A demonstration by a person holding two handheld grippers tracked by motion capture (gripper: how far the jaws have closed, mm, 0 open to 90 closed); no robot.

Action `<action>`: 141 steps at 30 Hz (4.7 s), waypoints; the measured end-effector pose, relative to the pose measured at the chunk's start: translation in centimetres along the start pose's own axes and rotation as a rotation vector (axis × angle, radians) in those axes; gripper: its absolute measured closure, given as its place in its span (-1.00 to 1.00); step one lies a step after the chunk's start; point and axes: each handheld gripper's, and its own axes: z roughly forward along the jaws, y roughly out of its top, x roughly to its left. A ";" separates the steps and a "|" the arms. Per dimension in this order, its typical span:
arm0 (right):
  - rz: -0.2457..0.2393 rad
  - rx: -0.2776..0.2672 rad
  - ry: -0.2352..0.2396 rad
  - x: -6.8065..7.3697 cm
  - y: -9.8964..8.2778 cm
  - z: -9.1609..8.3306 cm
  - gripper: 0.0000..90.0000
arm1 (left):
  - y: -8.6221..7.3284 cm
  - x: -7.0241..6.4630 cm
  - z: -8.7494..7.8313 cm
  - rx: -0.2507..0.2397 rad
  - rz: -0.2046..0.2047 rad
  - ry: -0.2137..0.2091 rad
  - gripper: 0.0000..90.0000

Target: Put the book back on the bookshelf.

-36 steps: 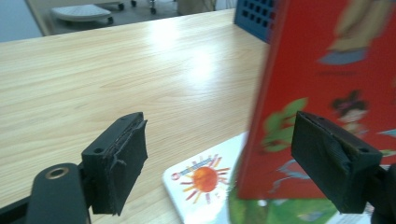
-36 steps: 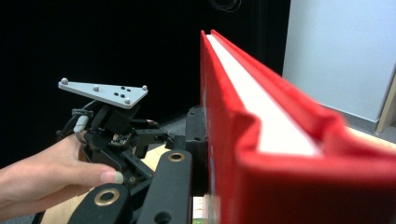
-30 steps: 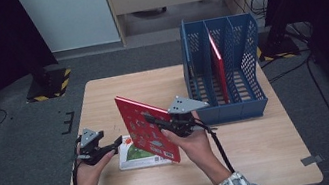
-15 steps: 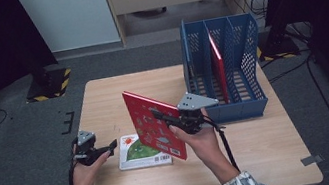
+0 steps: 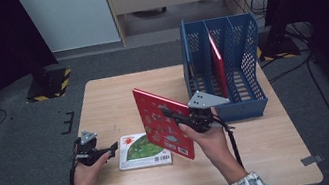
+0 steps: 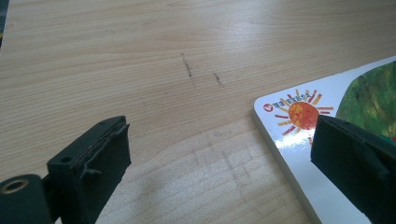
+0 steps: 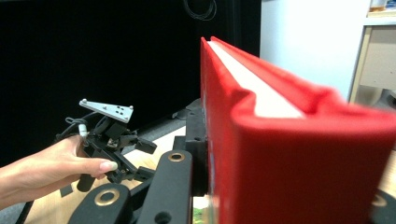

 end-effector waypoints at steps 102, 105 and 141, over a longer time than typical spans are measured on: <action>0.037 -0.103 -0.403 -5.9 6.1 -18.0 0.77 | -0.2 -0.2 0.5 0.034 0.012 0.024 -0.91; 0.039 -0.103 -0.416 -6.0 6.2 -18.4 0.77 | -0.2 -0.3 0.5 0.035 0.012 0.025 -0.91; -0.031 -0.068 -0.665 -12.3 8.9 -13.2 0.77 | 0.1 -0.2 0.4 0.018 0.020 0.043 -0.90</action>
